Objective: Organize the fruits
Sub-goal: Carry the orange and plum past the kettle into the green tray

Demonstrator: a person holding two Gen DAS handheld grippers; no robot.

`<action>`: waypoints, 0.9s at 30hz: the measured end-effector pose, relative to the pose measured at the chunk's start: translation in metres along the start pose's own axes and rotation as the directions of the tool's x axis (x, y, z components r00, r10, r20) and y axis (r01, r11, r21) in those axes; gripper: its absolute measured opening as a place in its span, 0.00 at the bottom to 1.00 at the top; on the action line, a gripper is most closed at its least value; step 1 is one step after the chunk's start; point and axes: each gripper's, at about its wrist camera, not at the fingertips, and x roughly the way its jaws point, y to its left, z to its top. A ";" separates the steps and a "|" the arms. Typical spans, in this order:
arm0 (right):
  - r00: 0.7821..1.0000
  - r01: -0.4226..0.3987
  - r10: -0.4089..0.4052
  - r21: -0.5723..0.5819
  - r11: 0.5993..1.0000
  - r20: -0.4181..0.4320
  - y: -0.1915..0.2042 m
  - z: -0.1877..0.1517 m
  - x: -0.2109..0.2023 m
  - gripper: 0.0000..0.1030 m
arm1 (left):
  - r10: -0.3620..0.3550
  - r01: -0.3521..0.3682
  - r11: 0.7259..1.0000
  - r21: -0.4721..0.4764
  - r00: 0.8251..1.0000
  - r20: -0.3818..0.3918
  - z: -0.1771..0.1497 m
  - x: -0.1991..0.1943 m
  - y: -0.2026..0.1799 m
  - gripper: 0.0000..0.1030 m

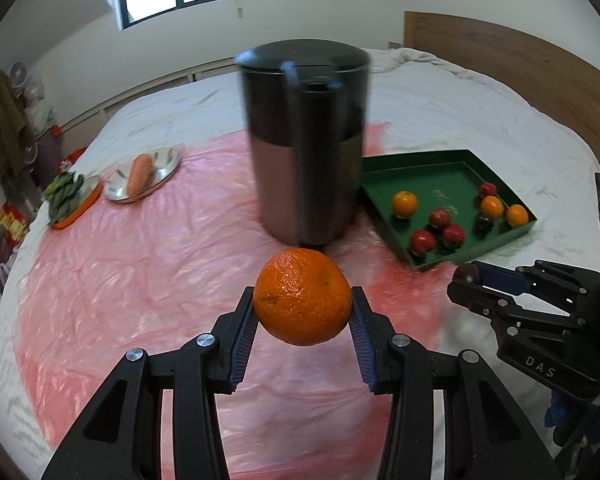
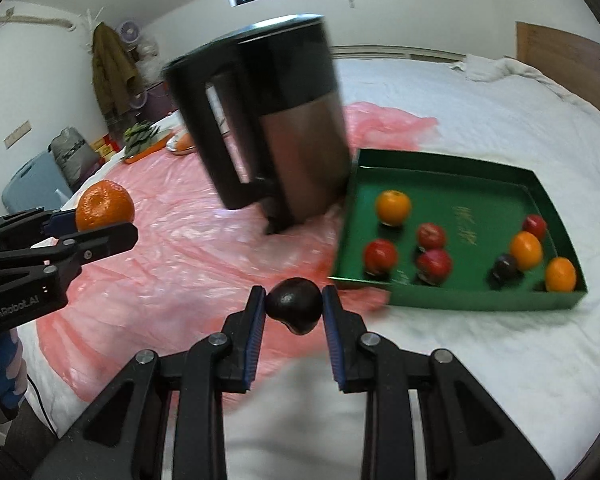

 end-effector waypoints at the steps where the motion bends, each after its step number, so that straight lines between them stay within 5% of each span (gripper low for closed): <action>1: 1.000 0.006 -0.006 0.008 1.000 0.002 -0.005 -0.001 -0.002 0.46 | -0.007 0.007 1.000 0.008 1.000 -0.001 0.002 0.001 -0.006 0.38; 13: 0.994 0.103 -0.105 0.080 0.991 0.025 -0.088 -0.006 -0.009 0.46 | -0.153 0.154 0.987 0.040 0.988 -0.031 0.028 0.038 -0.071 0.38; 27: 0.992 0.130 -0.130 0.105 0.986 -0.010 -0.146 0.012 0.046 0.46 | -0.237 0.240 0.970 0.051 0.970 -0.046 0.116 0.147 -0.134 0.38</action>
